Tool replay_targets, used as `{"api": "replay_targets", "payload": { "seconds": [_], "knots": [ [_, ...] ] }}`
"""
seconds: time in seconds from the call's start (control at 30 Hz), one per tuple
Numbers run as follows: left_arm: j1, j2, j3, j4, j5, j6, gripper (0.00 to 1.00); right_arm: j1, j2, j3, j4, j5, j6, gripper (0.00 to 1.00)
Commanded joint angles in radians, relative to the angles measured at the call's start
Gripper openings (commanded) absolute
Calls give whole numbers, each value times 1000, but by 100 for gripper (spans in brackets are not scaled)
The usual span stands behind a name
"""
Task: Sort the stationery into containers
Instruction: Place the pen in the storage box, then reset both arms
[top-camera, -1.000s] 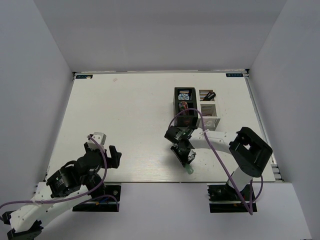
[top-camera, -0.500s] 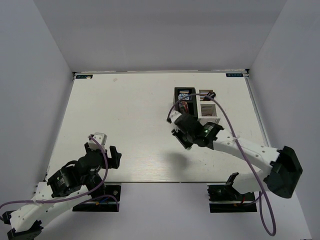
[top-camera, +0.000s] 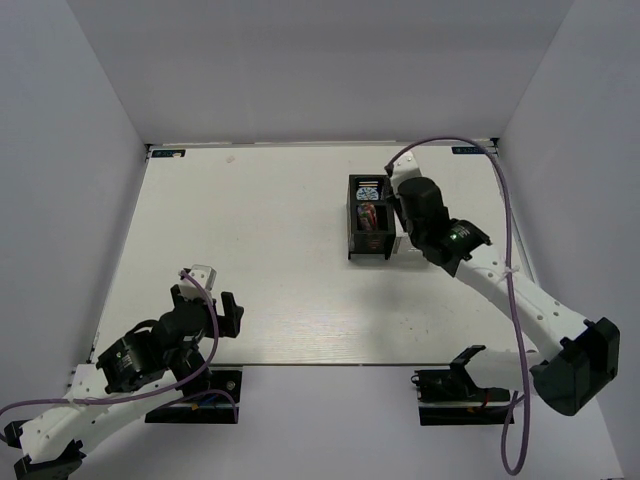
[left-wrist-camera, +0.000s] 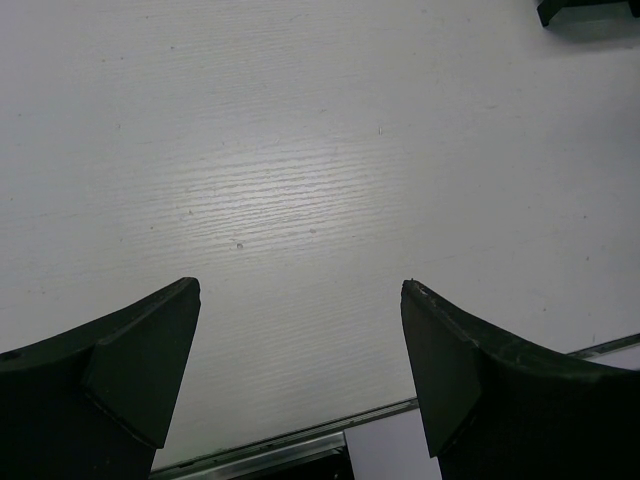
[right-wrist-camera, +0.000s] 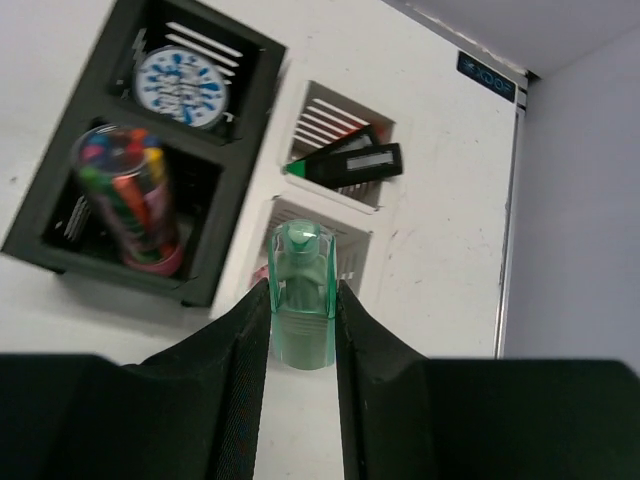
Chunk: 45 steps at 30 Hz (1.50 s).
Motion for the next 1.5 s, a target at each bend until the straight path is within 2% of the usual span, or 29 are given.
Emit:
{"api": "replay_targets", "payload": {
  "seconds": [0.0,0.23,0.43,0.53,0.7,0.73,0.8,0.83,0.93,0.97,1.03,1.1,1.13,1.2,1.23,1.27,1.3,1.33,1.37,1.4,1.43,1.47],
  "knots": [
    [2,10,-3,6,1,5,92,-87,22,45,84,-7,27,0],
    [2,9,-6,12,6,9,92,-252,40,-24,165,-265,110,0],
    [4,11,-6,9,8,12,92,-343,103,-49,271,-472,117,0],
    [2,15,-8,10,9,12,92,-381,138,-52,270,-570,143,0],
    [2,21,-9,12,12,16,92,-418,155,-106,323,-664,159,0],
    [0,21,-8,15,14,16,92,-420,155,-112,336,-668,159,3],
    [4,21,-9,13,12,18,92,-431,172,-115,340,-667,156,17],
    [2,24,-8,13,14,18,92,-434,180,-112,339,-668,151,35],
    [2,30,-6,18,15,18,92,-455,174,-116,325,-702,144,60],
    [2,30,-6,19,15,18,92,-457,157,-119,320,-742,144,77],
    [4,37,0,26,18,22,92,-461,128,-136,330,-768,127,87],
    [0,59,6,42,23,35,92,-461,100,-130,320,-788,122,88],
    [4,67,18,49,26,41,89,-463,85,-112,301,-787,125,88],
    [2,118,29,76,31,50,75,-467,76,-75,230,-793,130,76],
    [0,130,40,104,52,74,63,-467,57,-46,160,-812,133,72],
    [0,170,52,127,57,82,29,-460,51,-34,88,-837,130,67],
    [-1,222,72,134,60,88,14,-473,45,-6,51,-918,115,62],
    [-1,284,86,145,57,104,1,-472,37,31,-56,-931,122,62],
    [-1,323,113,142,48,107,0,-472,30,42,-145,-951,130,66],
    [0,439,147,145,38,127,0,-474,13,45,-187,-961,137,75],
    [7,476,164,147,38,139,7,-472,2,13,-215,-946,143,84],
    [17,510,179,151,66,168,29,-464,-60,-7,-220,-898,183,90]
  ]
}}
